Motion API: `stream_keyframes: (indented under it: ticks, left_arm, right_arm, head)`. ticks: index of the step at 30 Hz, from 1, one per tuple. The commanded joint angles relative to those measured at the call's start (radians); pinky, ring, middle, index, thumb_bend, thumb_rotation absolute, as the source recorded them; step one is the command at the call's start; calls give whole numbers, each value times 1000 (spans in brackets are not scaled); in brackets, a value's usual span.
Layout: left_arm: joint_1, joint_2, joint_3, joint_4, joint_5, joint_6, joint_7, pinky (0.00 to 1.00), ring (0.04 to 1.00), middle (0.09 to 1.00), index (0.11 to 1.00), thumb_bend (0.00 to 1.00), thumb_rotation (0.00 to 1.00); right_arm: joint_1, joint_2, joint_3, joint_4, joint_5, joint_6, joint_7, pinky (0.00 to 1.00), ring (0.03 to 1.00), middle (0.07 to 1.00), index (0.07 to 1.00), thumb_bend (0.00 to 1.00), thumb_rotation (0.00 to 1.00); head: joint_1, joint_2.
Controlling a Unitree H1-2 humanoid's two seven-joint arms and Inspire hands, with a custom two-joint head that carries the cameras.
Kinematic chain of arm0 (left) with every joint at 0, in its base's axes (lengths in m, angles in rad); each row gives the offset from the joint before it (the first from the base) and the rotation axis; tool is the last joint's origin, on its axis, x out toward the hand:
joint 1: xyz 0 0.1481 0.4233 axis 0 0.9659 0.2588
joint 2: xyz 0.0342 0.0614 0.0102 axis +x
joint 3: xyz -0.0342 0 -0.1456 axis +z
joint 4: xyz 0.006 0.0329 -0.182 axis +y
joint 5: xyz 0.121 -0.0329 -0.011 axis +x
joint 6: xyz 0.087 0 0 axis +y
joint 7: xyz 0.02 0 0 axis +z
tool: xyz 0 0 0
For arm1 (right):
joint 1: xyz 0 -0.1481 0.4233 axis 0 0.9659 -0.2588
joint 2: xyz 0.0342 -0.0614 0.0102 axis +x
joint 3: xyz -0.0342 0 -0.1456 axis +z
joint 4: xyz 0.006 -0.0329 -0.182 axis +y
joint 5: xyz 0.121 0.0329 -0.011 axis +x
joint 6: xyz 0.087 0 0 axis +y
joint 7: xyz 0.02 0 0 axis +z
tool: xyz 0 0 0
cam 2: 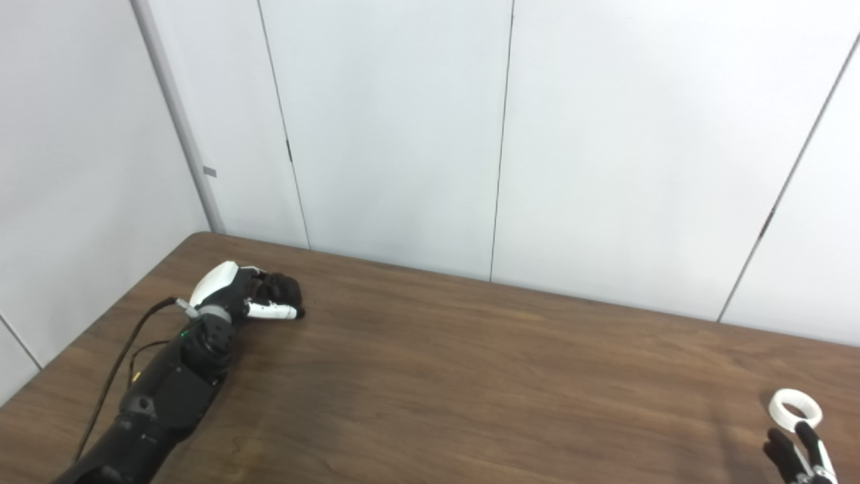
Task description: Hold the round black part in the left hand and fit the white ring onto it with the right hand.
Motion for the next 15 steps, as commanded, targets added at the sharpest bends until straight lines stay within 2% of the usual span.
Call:
stream_keyframes:
  ticks: [1,5,15]
  left_arm:
    - [-51,33,1,-8,20,-4,28,1000,999,939,780,867,282]
    - [-51,38,-12,-9,37,0,33,1000,990,920,760,835,224]
    - [-52,35,-13,-5,57,8,33,1000,984,908,751,832,211]
  right_arm:
    - [74,46,24,60,17,6,-2,1000,926,931,984,483,1000]
    - [74,45,23,63,17,4,-3,1000,924,928,981,492,1000]
    - [76,44,22,60,17,8,-3,1000,926,927,985,507,1000]
  head:
    - [1,2]
    - [3,3]
    - [3,4]
